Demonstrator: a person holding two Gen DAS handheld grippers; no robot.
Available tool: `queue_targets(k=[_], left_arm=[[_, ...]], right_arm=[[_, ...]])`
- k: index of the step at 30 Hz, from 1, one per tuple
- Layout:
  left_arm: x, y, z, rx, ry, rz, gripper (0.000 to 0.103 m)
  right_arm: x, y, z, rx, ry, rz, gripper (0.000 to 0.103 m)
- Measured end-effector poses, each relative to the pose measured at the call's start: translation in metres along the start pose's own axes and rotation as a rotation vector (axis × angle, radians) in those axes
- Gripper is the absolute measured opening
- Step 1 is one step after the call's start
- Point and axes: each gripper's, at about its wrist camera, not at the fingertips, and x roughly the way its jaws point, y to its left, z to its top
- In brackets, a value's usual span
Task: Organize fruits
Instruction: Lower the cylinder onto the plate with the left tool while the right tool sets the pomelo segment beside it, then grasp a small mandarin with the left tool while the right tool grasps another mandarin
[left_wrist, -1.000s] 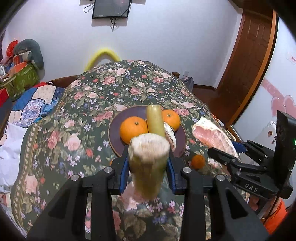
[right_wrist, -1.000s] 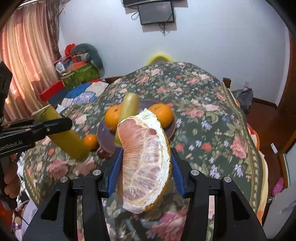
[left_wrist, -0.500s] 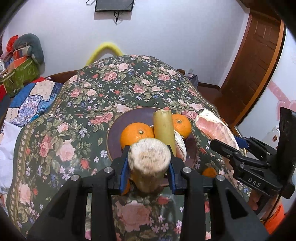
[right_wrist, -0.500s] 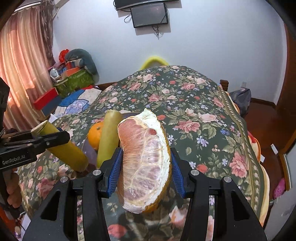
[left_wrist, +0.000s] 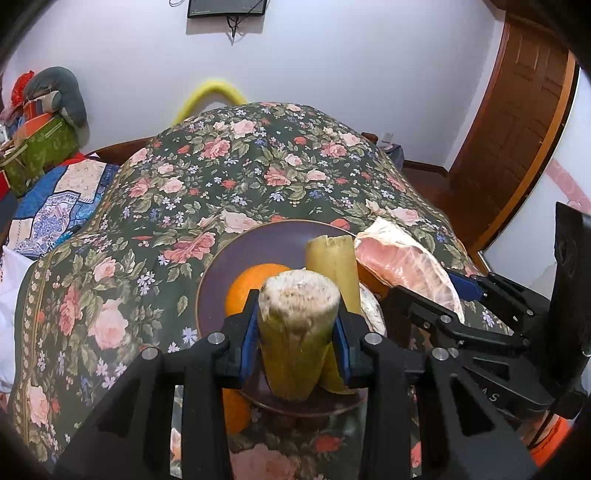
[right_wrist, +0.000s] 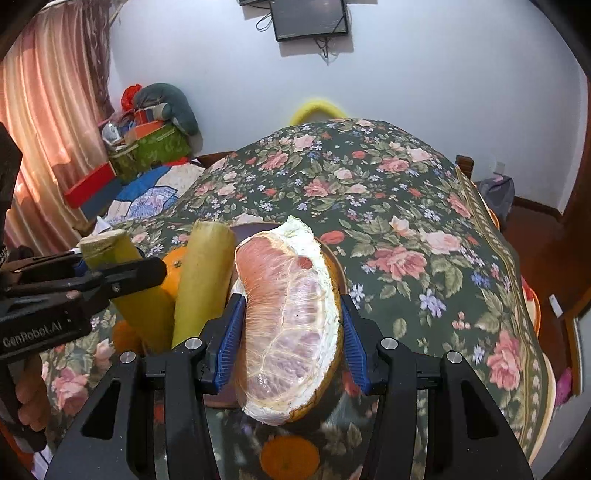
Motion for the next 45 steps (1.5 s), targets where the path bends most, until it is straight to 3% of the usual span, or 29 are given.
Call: queue_targets(k=[19,26,35,45], left_arm=[[-0.009,-0.003,0.001,0.021,-0.028,0.006,0.037],[-0.037,0.000,-0.009,0.043,-0.050,0.017,0.039],[-0.071,0.012,-0.020,0.026,-0.068,0.011,0.044],[-0.066,0.033,-0.044,0.008,0.001,0.027,0.047]], right_arm=[[0.008,0.001,-0.002,-0.011,0.040,0.011,0.047],[-0.012,0.006,-0.002,-0.038,0.009,-0.014,0.056],[-0.049,0.011,-0.004,-0.053,-0.039,-0.003,0.057],[-0.063,0.004,-0.025,-0.043,-0.022,-0.039,0.058]])
